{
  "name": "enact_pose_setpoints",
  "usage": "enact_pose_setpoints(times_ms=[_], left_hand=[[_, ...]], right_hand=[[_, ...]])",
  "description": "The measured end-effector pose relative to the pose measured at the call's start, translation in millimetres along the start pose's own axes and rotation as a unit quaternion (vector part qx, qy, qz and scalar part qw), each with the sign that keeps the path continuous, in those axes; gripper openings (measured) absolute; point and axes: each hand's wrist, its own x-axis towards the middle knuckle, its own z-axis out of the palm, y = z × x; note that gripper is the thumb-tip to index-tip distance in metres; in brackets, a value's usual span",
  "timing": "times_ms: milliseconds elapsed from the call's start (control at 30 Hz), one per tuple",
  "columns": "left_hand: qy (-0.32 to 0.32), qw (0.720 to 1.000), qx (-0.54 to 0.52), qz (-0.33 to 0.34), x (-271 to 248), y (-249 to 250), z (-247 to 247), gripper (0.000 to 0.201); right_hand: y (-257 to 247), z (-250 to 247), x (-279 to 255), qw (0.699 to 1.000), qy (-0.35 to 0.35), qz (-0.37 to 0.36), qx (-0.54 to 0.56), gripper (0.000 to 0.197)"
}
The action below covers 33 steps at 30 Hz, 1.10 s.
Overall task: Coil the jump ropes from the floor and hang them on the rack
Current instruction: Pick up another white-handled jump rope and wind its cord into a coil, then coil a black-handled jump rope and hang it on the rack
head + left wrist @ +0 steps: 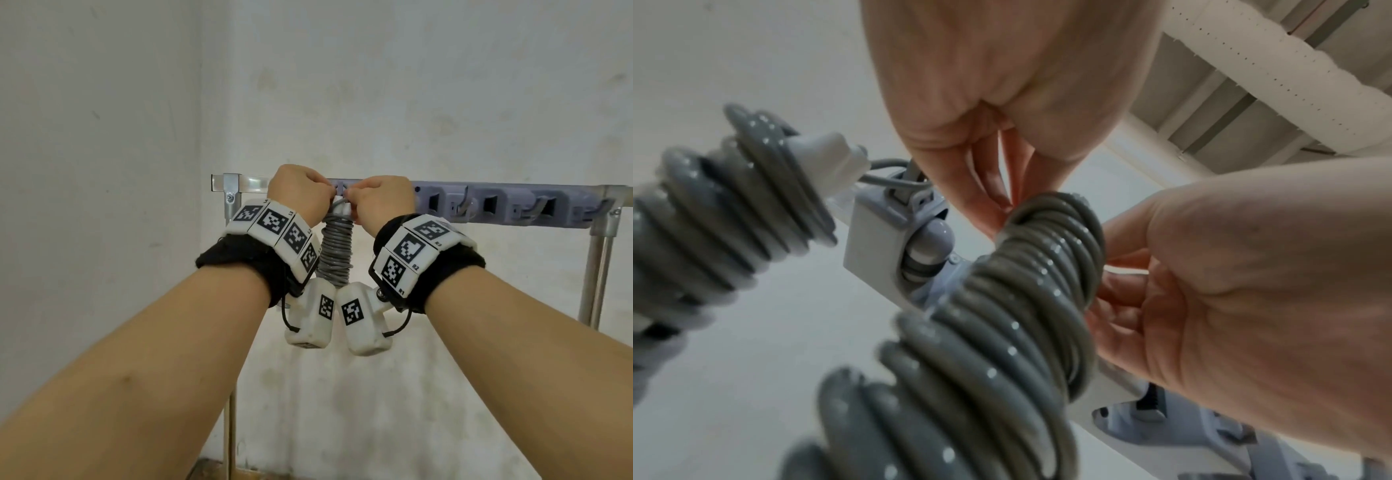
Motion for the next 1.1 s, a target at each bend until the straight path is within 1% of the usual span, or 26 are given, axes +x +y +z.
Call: enact_pose_setpoints(times_ms=[100,200,233,333,433,500,567,633,700,800,900,1000,1100], left_hand=[[-0.015,1.000,0.021,0.002,-4.2,-9.4,2.8,0.024],[-0.006,0.999,0.032,0.003,-8.9,-14.0,1.6,0.022],[-0.002,0.999,0.041,0.011,-10.6,-14.7,0.6,0.022],[0.023,0.995,0.069,0.064,-21.8,-18.1,-1.9,0.020],[0.069,0.987,0.060,0.130,-48.7,-27.9,-4.5,0.014],[0.069,0.980,0.064,0.178,-74.0,-36.2,-5.4,0.012],[0.026,0.977,0.065,0.202,-103.4,-49.2,-5.2,0.011],[-0.039,0.977,0.065,0.197,-138.6,-69.7,-4.2,0.009],[-0.122,0.974,0.083,0.169,-177.4,-98.0,-2.8,0.010],[-0.251,0.956,0.118,0.095,-244.9,-150.7,-0.7,0.015],[-0.360,0.917,0.169,0.027,-303.0,-200.1,3.5,0.018],[-0.430,0.874,0.224,0.015,-349.1,-243.7,13.7,0.021],[-0.476,0.847,0.235,0.004,-388.9,-282.7,26.5,0.025]], right_hand=[[10.1,0.9,-5.2,1.000,-0.027,0.000,-0.013,0.030],[16.9,0.9,-12.1,0.999,-0.034,-0.003,0.007,0.013],[17.8,-0.1,-15.1,0.999,-0.036,-0.006,0.009,0.014],[21.9,-5.7,-27.7,0.999,-0.033,-0.021,0.004,0.017],[34.3,-15.4,-49.4,0.998,-0.019,-0.053,-0.039,0.021],[44.9,-23.9,-69.2,0.996,-0.018,-0.071,-0.055,0.019],[59.6,-33.7,-92.1,0.995,-0.033,-0.074,-0.057,0.012],[81.5,-44.4,-120.4,0.994,-0.067,-0.057,-0.059,0.011],[110.6,-54.8,-153.4,0.990,-0.107,-0.040,-0.082,0.012],[165.4,-68.3,-212.9,0.973,-0.190,0.006,-0.130,0.014],[220.4,-81.3,-266.7,0.933,-0.294,0.066,-0.194,0.013],[270.7,-88.4,-305.7,0.895,-0.363,0.102,-0.237,0.011],[319.7,-85.1,-340.4,0.851,-0.428,0.125,-0.277,0.014]])
